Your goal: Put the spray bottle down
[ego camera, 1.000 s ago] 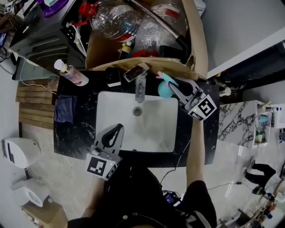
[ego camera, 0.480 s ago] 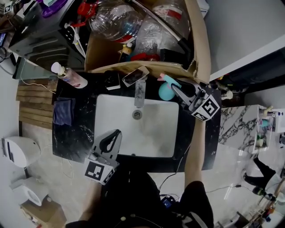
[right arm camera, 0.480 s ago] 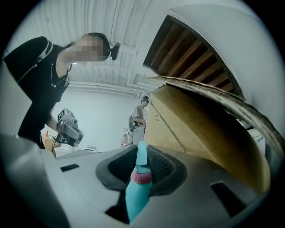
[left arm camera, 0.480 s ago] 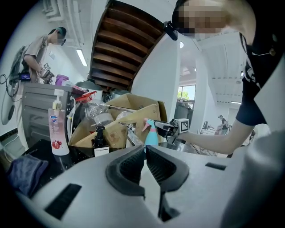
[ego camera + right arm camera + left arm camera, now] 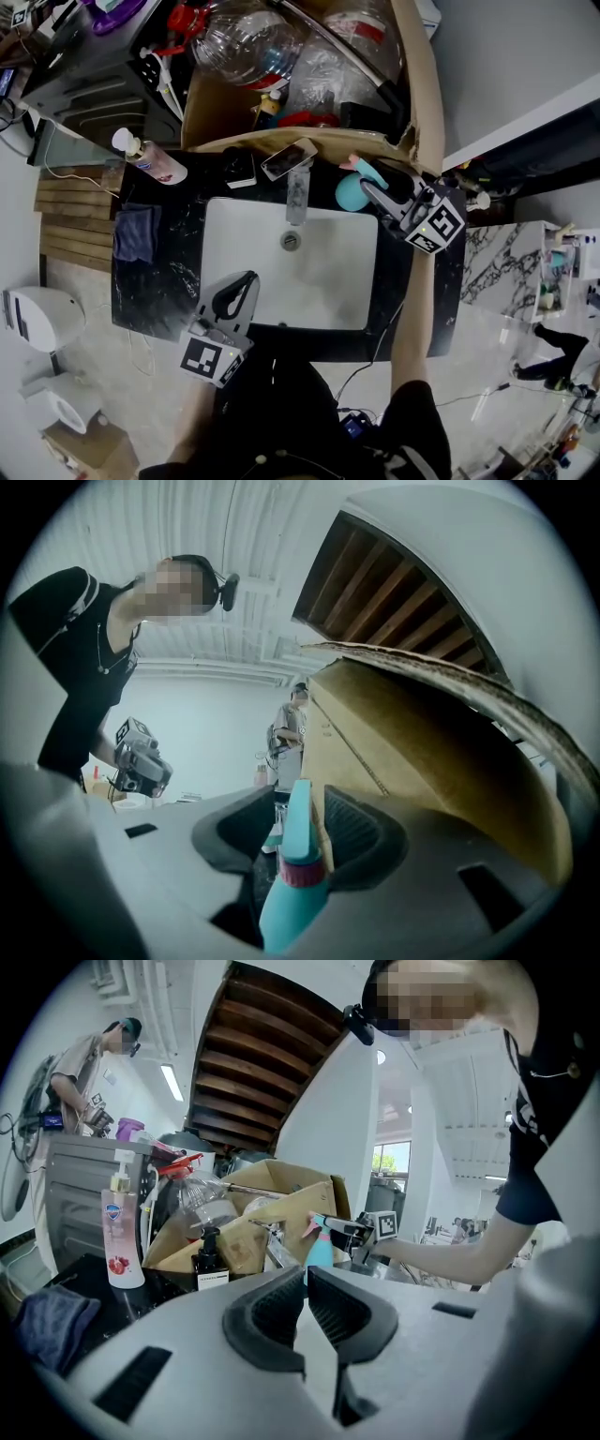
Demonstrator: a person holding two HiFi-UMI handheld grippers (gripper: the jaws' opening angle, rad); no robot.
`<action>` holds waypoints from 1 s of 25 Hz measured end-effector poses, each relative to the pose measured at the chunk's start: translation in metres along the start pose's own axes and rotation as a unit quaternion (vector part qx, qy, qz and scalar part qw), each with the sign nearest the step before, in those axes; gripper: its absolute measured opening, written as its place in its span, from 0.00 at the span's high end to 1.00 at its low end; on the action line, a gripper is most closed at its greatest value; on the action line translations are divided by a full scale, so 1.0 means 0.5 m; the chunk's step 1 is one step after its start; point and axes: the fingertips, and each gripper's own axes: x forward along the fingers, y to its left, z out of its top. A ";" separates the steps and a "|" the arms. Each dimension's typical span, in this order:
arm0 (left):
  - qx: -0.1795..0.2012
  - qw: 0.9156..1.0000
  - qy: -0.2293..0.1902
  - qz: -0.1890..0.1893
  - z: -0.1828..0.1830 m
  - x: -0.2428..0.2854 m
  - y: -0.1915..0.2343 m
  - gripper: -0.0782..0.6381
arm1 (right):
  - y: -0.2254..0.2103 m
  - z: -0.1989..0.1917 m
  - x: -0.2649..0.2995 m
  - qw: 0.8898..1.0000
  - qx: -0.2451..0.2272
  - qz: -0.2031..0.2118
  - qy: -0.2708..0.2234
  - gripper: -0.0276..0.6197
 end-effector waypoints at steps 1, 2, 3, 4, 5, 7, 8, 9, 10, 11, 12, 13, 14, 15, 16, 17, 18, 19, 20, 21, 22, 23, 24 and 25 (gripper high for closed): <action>0.000 1.000 0.000 0.000 0.000 -0.001 0.001 0.87 | 0.000 0.002 0.000 1.000 -0.001 -0.001 0.001 0.69; 0.000 1.000 -0.001 0.000 0.000 -0.001 0.001 0.87 | 0.001 0.003 0.000 1.000 -0.003 -0.002 0.002 0.69; 0.001 1.000 -0.002 0.000 0.002 -0.001 0.001 0.87 | 0.002 0.006 -0.001 1.000 -0.005 -0.005 0.003 0.69; 0.001 1.000 -0.003 0.000 0.003 -0.002 0.001 0.87 | 0.002 0.010 -0.002 1.000 -0.008 -0.010 0.004 0.69; 0.002 1.000 -0.004 -0.001 0.004 -0.002 0.001 0.87 | 0.003 0.014 -0.004 1.000 -0.012 -0.017 0.003 0.69; 0.004 1.000 -0.007 -0.003 0.008 -0.003 -0.001 0.87 | 0.003 0.026 -0.011 0.999 -0.017 -0.035 -0.003 0.69; 0.005 1.000 -0.009 -0.004 0.011 -0.004 -0.003 0.87 | 0.003 0.034 -0.015 0.999 -0.020 -0.045 -0.007 0.69; 0.005 1.000 -0.011 -0.006 0.014 -0.004 -0.004 0.87 | 0.004 0.042 -0.019 0.998 -0.023 -0.056 -0.010 0.69; 0.006 1.000 -0.013 -0.007 0.017 -0.004 -0.006 0.87 | 0.006 0.050 -0.024 0.997 -0.028 -0.068 -0.012 0.69; 0.006 1.000 -0.016 -0.009 0.020 -0.003 -0.008 0.87 | 0.009 0.058 -0.029 0.996 -0.033 -0.081 -0.015 0.69; 0.007 1.000 -0.018 -0.011 0.023 -0.002 -0.010 0.87 | 0.015 0.067 -0.033 0.995 -0.038 -0.093 -0.017 0.69; 0.009 1.000 -0.021 -0.013 0.027 0.000 -0.012 0.87 | 0.022 0.075 -0.037 0.993 -0.044 -0.105 -0.018 0.69; 0.011 1.000 -0.024 -0.016 0.032 0.001 -0.015 0.87 | 0.033 0.083 -0.040 0.992 -0.049 -0.115 -0.018 0.69; 0.013 0.999 -0.028 -0.019 0.037 0.003 -0.018 0.87 | 0.045 0.091 -0.042 0.991 -0.054 -0.125 -0.019 0.70; 0.015 0.999 -0.032 -0.023 0.043 0.005 -0.022 0.87 | 0.059 0.099 -0.043 0.989 -0.057 -0.133 -0.018 0.70; 0.017 0.999 -0.035 -0.026 0.049 0.007 -0.027 0.87 | 0.075 0.107 -0.042 0.988 -0.061 -0.139 -0.015 0.70; 0.019 0.999 -0.039 -0.030 0.056 0.008 -0.033 0.87 | 0.093 0.114 -0.040 0.987 -0.065 -0.143 -0.010 0.72; 0.020 0.998 -0.042 -0.034 0.062 0.009 -0.039 0.87 | 0.114 0.121 -0.037 0.987 -0.070 -0.147 -0.003 0.72; 0.022 0.998 -0.046 -0.038 0.068 0.009 -0.046 0.87 | 0.135 0.128 -0.035 0.986 -0.076 -0.150 0.005 0.72; 0.022 0.998 -0.051 -0.041 0.076 0.009 -0.053 0.87 | 0.157 0.136 -0.033 0.985 -0.081 -0.154 0.011 0.72; 0.023 0.997 -0.056 -0.045 0.083 0.008 -0.060 0.87 | 0.179 0.145 -0.032 0.984 -0.083 -0.159 0.013 0.73; 0.022 0.997 -0.062 -0.048 0.091 0.008 -0.066 0.87 | 0.203 0.154 -0.032 0.983 -0.083 -0.162 0.013 0.76; 0.023 0.996 -0.067 -0.052 0.098 0.007 -0.073 0.87 | 0.225 0.162 -0.033 0.983 -0.081 -0.165 0.010 0.79; 0.023 0.996 -0.073 -0.055 0.105 0.007 -0.080 0.87 | 0.245 0.168 -0.035 0.982 -0.079 -0.169 0.009 0.81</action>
